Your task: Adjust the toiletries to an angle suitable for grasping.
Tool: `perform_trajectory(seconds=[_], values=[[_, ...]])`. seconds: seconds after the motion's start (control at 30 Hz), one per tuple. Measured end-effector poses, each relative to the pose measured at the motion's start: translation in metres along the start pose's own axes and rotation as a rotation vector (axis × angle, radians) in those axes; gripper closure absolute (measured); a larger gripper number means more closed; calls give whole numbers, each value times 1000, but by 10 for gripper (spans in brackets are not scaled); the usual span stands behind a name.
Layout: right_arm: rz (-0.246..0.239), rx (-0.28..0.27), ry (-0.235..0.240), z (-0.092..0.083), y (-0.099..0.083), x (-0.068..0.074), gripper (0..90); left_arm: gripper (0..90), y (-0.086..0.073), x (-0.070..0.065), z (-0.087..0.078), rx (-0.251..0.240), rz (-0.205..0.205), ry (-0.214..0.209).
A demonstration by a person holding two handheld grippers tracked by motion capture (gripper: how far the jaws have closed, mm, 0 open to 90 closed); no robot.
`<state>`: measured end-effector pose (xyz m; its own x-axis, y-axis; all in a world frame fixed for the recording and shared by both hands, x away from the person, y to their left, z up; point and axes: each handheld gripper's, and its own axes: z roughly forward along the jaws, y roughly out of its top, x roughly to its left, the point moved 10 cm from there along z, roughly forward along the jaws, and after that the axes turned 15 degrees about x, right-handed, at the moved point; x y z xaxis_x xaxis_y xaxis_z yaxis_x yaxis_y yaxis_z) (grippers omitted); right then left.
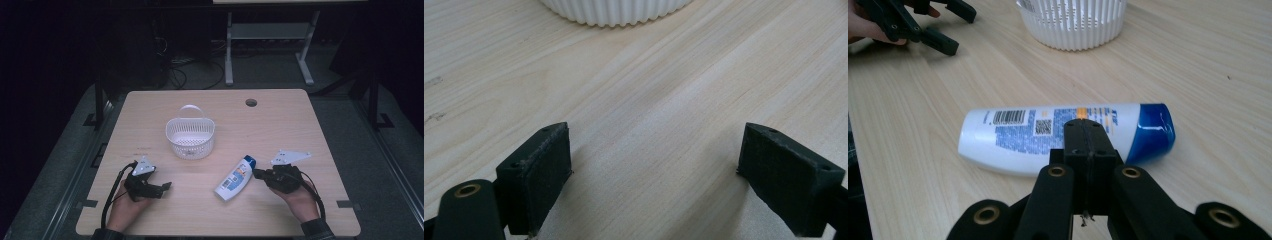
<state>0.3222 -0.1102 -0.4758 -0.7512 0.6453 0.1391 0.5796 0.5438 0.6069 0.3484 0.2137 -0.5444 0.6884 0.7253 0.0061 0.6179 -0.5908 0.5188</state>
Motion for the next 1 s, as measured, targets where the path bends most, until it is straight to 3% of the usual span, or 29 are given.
perform_trajectory(seconds=[0.23,0.33,1.0], values=[[-18,-1,59,9,11,11,897,128,0,0,0,-2,-2,-1],[1,-1,87,14,17,15,897,128,0,0,0,-3,-2,0],[-28,6,105,41,41,30,896,128,0,0,0,-3,-1,0]])
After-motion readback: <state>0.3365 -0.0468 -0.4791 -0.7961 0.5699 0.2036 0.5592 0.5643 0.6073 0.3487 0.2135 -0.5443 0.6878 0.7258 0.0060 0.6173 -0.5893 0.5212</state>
